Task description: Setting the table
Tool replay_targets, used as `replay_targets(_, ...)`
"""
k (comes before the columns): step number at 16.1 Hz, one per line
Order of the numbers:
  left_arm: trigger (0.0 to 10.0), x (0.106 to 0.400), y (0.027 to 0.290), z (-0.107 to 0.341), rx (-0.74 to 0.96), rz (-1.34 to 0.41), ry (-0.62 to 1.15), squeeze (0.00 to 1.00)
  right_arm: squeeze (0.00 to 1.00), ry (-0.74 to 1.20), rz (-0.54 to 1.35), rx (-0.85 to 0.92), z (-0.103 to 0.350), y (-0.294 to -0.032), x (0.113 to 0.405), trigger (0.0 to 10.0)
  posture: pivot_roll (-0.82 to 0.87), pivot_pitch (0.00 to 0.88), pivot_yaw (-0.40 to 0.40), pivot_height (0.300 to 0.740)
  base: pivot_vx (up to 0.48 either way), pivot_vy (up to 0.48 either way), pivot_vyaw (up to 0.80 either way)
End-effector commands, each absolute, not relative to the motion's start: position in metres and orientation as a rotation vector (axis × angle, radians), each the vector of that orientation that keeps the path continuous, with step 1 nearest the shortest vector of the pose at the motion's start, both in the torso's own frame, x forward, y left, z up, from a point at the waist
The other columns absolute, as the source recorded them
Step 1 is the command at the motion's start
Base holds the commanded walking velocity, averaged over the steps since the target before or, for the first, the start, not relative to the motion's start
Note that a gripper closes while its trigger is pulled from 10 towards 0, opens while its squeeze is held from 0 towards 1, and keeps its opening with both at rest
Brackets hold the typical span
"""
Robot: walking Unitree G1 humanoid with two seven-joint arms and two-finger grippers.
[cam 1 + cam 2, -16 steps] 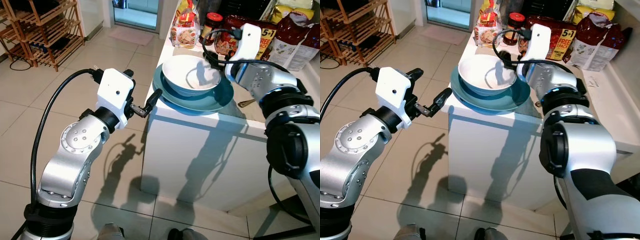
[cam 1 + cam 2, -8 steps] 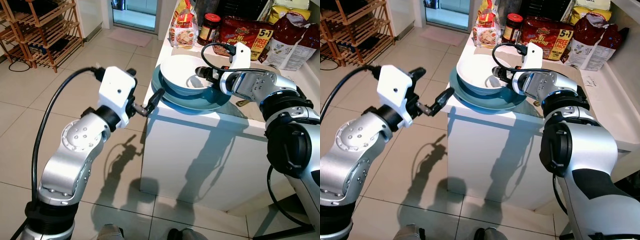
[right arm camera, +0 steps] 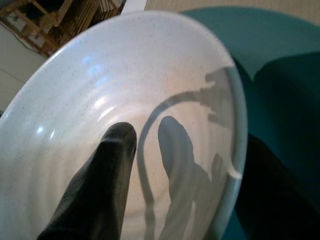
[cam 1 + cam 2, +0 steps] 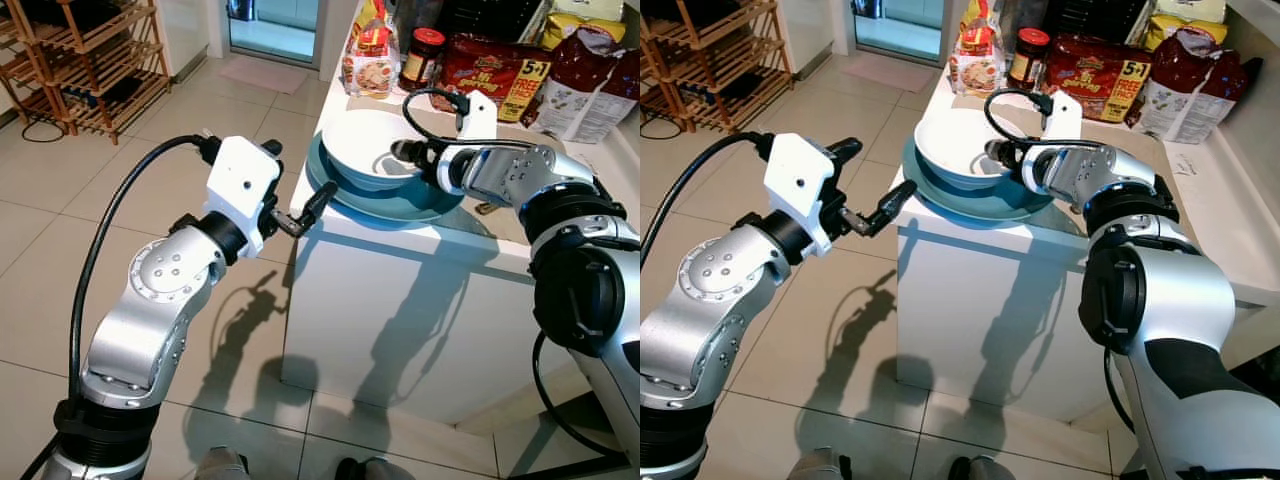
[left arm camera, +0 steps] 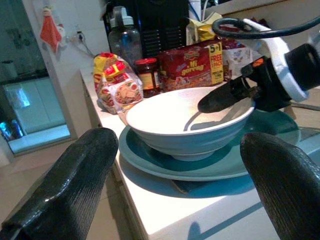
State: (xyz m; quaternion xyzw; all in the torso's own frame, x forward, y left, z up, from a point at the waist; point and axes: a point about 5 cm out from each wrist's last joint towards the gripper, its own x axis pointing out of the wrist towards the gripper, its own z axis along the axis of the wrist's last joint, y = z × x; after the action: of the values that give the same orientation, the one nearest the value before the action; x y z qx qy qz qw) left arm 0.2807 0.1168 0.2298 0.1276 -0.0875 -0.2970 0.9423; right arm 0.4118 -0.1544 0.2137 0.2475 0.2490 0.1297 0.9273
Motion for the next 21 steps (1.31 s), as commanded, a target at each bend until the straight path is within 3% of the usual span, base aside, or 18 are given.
replay_targets(1,10.0,0.279,0.11,0.231,0.27,-0.653,-0.176,0.0,0.0,0.52,0.249,0.535,0.211,-0.16,0.41,0.0,0.16,0.0,-0.133,0.74,0.0,0.0,0.0)
replay_targets(12,10.0,0.277,0.108,0.228,0.28,-0.697,-0.161,0.0,0.0,0.518,0.222,0.601,0.21,-0.172,0.409,0.0,0.16,0.0,-0.13,0.74,0.0,0.0,0.0)
replay_targets(15,10.0,0.278,0.108,0.227,0.284,-0.684,-0.166,0.0,0.0,0.509,0.193,0.685,0.209,-0.18,0.408,0.0,0.15,0.0,-0.13,0.74,0.0,0.0,0.0)
replay_targets(18,10.0,0.288,0.12,0.229,0.28,-0.541,-0.181,0.0,0.0,0.336,0.205,0.946,0.24,-0.201,0.411,0.0,0.13,0.0,-0.13,0.74,0.0,0.0,0.0)
replay_targets(21,10.0,0.287,0.125,0.226,0.246,-0.505,-0.185,0.0,0.0,0.25,0.249,0.985,0.264,-0.221,0.405,0.0,0.1,0.0,-0.116,0.74,0.0,0.0,0.0)
